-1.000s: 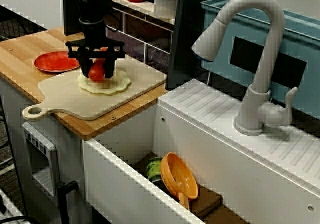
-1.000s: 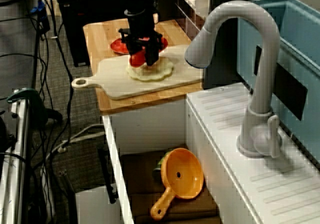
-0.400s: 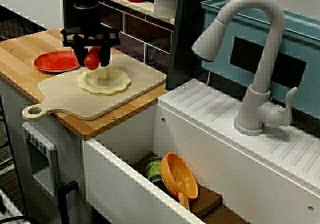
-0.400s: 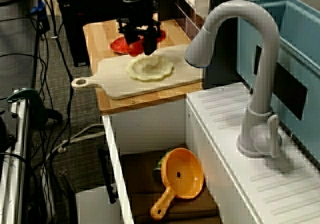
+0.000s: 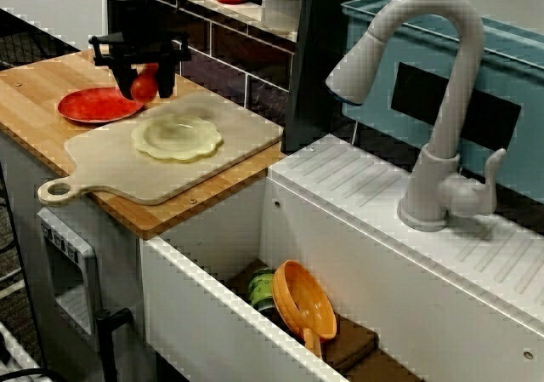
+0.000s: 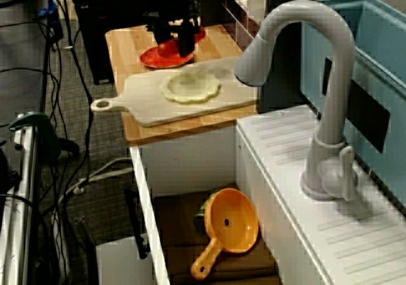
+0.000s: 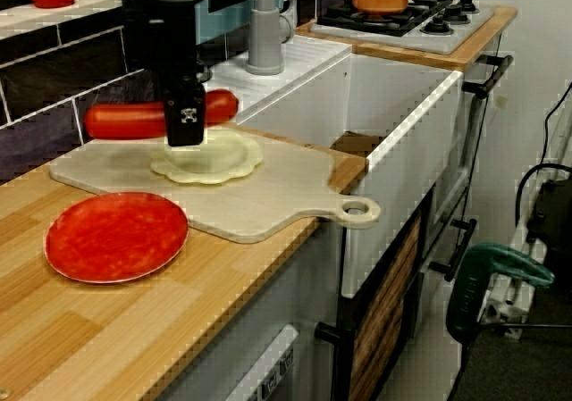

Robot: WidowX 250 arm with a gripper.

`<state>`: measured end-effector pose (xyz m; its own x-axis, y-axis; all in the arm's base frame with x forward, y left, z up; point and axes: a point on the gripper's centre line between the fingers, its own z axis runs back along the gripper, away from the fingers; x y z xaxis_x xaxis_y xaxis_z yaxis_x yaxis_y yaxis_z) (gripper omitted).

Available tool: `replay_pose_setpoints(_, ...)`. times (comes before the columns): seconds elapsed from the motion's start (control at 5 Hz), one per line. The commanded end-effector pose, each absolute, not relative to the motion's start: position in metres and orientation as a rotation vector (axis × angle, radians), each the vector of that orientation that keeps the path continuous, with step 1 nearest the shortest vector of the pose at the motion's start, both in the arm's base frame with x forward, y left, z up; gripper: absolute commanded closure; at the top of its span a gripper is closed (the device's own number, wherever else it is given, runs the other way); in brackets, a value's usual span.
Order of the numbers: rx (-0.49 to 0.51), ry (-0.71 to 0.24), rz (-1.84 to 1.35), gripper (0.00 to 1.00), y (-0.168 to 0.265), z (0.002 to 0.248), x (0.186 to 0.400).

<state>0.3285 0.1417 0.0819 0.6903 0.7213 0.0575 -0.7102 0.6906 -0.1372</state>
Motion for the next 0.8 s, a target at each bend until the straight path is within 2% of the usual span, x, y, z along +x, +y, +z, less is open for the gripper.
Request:
replay_pose_setpoints(0.0, -0.118, -0.194, 0.866, 1.00, 0.182, 0.113, 0.330)
replay_pose_setpoints(0.6, -0.097, -0.232, 0.895, 1.00, 0.219, 0.101, 0.328)
